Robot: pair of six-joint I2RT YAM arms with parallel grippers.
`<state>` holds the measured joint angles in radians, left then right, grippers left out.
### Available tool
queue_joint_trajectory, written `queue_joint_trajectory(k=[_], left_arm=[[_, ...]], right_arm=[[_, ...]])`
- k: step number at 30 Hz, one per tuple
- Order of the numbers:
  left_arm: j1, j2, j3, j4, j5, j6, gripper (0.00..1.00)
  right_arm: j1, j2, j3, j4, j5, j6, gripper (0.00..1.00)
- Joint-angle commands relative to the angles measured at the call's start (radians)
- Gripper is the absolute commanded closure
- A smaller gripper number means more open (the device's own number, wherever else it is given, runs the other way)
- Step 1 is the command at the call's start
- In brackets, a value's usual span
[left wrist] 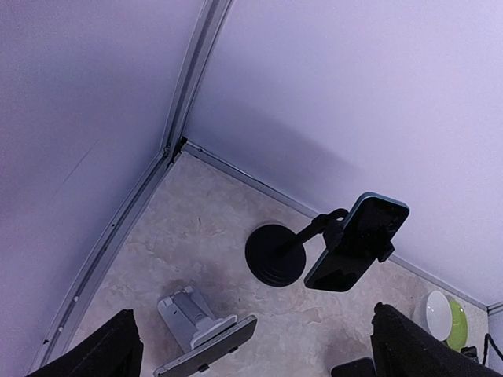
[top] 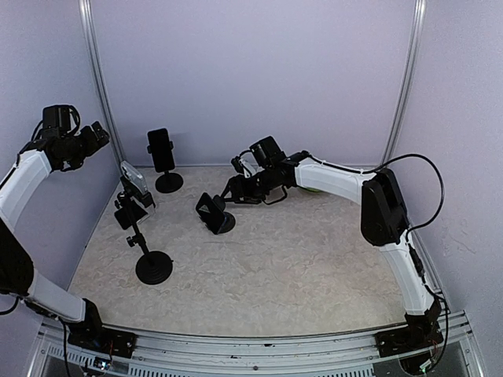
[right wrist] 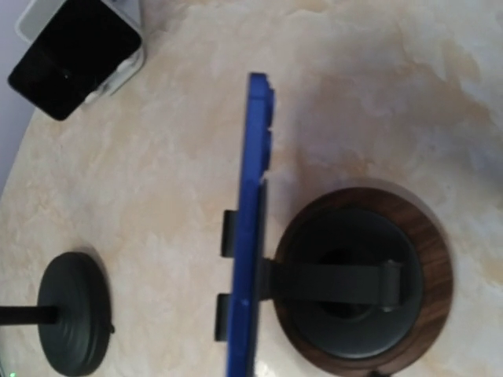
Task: Remove the phone from the phone stand
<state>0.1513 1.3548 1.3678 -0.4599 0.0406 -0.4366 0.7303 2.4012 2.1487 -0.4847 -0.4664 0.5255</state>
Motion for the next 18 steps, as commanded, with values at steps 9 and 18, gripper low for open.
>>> queue_joint_trajectory(k=[9,18], left_arm=[[0.001,0.001,-0.005,0.014,-0.018,0.022,0.01],[-0.006,0.003,-0.010,0.012,-0.020,0.034,0.01]], right_arm=[[0.016,0.085,0.114,-0.035,0.014,0.053,0.49],[0.028,0.131,0.174,-0.033,0.013,0.086,0.58]])
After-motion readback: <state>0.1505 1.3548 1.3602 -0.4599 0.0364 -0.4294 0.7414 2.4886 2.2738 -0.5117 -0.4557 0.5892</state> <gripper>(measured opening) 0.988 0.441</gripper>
